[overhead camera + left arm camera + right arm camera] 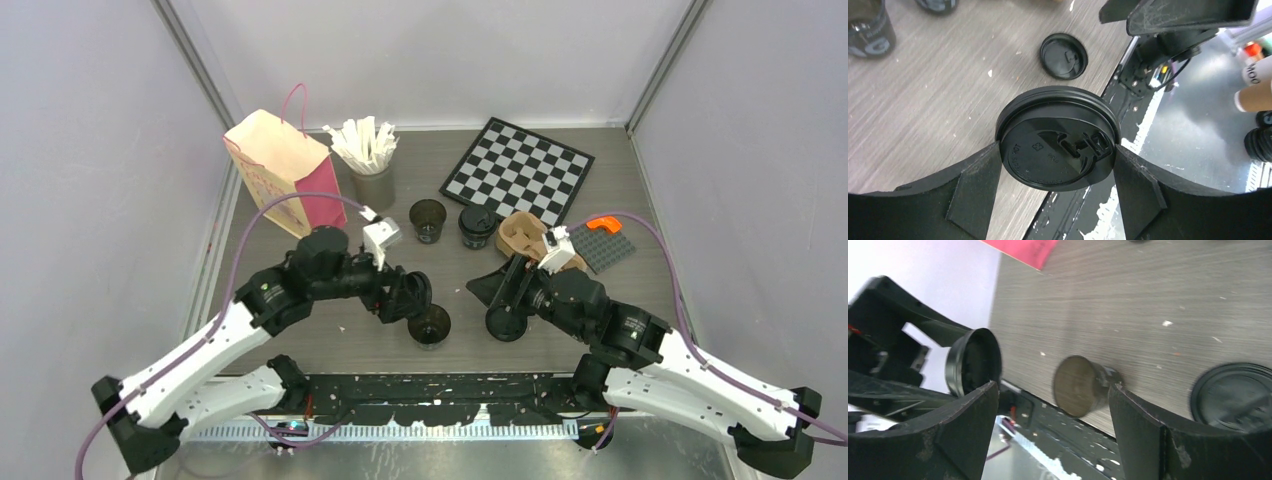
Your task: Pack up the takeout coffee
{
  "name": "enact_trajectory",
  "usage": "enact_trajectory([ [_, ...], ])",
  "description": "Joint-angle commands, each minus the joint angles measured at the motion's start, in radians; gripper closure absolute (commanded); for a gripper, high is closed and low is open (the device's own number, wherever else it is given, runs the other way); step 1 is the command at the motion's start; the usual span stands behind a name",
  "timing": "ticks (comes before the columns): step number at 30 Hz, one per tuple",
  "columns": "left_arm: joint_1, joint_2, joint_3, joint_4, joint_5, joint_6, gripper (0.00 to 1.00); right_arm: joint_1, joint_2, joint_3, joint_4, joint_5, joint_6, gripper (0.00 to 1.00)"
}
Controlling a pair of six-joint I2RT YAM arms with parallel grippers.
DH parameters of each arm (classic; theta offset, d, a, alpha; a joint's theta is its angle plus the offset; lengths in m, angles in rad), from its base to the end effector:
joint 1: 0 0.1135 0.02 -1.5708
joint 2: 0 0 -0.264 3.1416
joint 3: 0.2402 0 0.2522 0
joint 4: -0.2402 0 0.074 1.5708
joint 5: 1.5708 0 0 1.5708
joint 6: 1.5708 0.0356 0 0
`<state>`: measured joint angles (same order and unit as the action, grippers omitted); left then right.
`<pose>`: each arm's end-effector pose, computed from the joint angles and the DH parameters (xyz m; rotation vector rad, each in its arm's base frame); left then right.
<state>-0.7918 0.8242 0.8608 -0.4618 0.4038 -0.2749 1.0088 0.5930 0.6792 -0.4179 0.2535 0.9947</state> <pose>0.1169 -0.1383 0.3322 0.8089 1.9695 -1.0642 0.0835 0.1158 0.3066 0.1715 2.0471 1.0887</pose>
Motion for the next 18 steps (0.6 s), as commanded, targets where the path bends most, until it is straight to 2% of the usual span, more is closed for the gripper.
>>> enact_trajectory([
  [1,-0.088,0.143,0.137,-0.257,-0.183,0.009,0.36,0.005,0.005,0.051,-0.144,0.072,-0.067,0.15],
  [9,-0.189,0.372,0.298,-0.401,-0.294,-0.008,0.35,0.004,-0.004,0.058,-0.208,0.075,-0.092,0.15],
  [18,-0.232,0.505,0.379,-0.412,-0.312,-0.02,0.34,0.005,-0.06,0.056,-0.23,0.109,-0.093,0.15],
])
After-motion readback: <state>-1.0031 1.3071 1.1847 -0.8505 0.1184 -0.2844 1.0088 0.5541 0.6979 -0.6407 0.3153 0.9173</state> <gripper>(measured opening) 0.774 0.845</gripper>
